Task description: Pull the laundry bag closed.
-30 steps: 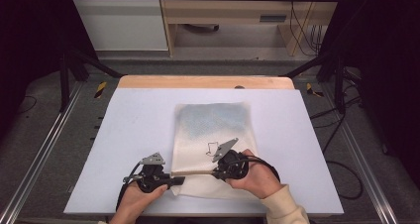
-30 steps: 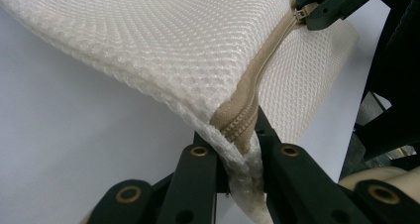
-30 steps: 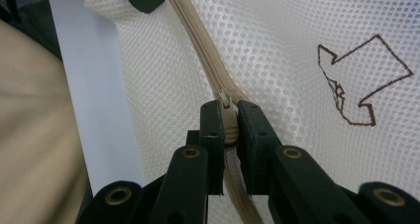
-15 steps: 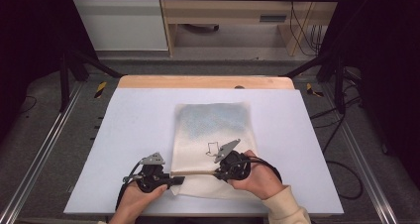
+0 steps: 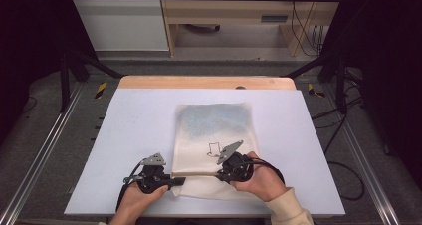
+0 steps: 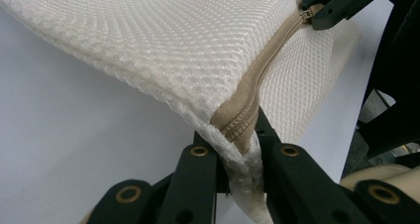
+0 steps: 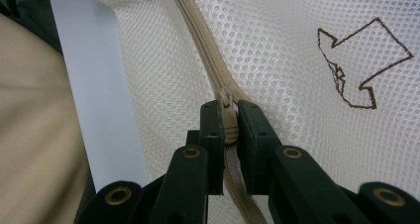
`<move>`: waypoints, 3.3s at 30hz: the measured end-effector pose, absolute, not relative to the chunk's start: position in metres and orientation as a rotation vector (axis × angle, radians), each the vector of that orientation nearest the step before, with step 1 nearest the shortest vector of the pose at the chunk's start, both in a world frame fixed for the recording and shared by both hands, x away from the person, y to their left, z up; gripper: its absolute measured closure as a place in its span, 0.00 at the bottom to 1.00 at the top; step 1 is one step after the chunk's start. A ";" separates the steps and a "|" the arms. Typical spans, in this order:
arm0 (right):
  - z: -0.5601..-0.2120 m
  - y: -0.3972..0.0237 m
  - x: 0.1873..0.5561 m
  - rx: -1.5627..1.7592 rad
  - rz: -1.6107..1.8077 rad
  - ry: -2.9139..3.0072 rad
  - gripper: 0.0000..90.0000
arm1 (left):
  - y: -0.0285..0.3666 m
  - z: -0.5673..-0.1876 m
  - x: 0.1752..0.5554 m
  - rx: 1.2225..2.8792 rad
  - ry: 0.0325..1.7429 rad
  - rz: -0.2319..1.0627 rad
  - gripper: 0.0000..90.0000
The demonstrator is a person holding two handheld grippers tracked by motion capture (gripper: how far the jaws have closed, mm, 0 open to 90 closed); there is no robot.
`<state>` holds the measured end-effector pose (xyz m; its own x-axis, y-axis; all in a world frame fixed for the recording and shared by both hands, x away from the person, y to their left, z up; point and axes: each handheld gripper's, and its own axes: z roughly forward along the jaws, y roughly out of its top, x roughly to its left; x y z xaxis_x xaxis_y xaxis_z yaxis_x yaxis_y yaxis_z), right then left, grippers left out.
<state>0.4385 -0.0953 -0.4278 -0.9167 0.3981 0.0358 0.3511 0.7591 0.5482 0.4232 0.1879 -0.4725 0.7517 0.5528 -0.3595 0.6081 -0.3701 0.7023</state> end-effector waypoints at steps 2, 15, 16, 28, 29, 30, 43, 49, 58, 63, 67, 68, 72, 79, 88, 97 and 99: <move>-0.428 -0.096 0.439 0.608 0.859 2.866 0.91 | 0.188 -0.472 0.423 2.055 0.873 -0.080 0.93; -0.427 -0.103 0.436 0.629 0.873 2.860 0.91 | 0.188 -0.472 0.423 2.056 0.871 -0.080 0.93; -0.427 -0.103 0.436 0.630 0.871 2.860 0.91 | 0.188 -0.472 0.423 2.055 0.871 -0.081 0.93; -0.428 -0.114 0.434 0.660 0.859 2.847 0.91 | 0.188 -0.473 0.423 2.055 0.872 -0.082 0.93; -0.428 -0.115 0.434 0.664 0.867 2.845 0.91 | 0.188 -0.473 0.423 2.057 0.873 -0.080 0.93; -0.428 -0.115 0.434 0.664 0.866 2.843 0.91 | 0.188 -0.473 0.423 2.058 0.873 -0.081 0.93; -0.430 -0.126 0.431 0.704 0.881 2.827 0.91 | 0.187 -0.473 0.423 2.064 0.869 -0.079 0.93; -0.430 -0.129 0.429 0.701 0.897 2.823 0.91 | 0.187 -0.473 0.423 2.065 0.868 -0.078 0.93; -0.431 -0.136 0.428 0.731 0.893 2.814 0.91 | 0.187 -0.473 0.423 2.066 0.867 -0.079 0.93; -0.431 -0.137 0.427 0.738 0.898 2.811 0.91 | 0.188 -0.473 0.423 2.065 0.867 -0.079 0.93; -0.431 -0.139 0.426 0.741 0.899 2.809 0.91 | 0.187 -0.473 0.423 2.067 0.866 -0.077 0.93; -0.431 -0.139 0.426 0.745 0.899 2.806 0.91 | 0.188 -0.473 0.423 2.065 0.865 -0.079 0.93; -0.430 -0.142 0.426 0.751 0.902 2.803 0.91 | 0.188 -0.473 0.423 2.065 0.865 -0.078 0.93; -0.430 -0.146 0.425 0.758 0.894 2.799 0.91 | 0.188 -0.472 0.423 2.065 0.866 -0.077 0.93; -0.430 -0.147 0.424 0.762 0.904 2.792 0.91 | 0.187 -0.473 0.423 2.066 0.867 -0.077 0.93; -0.430 -0.159 0.420 0.796 0.904 2.767 0.91 | 0.188 -0.473 0.424 2.065 0.870 -0.076 0.93; -0.431 -0.163 0.419 0.814 0.902 2.761 0.91 | 0.189 -0.473 0.424 2.063 0.872 -0.075 0.93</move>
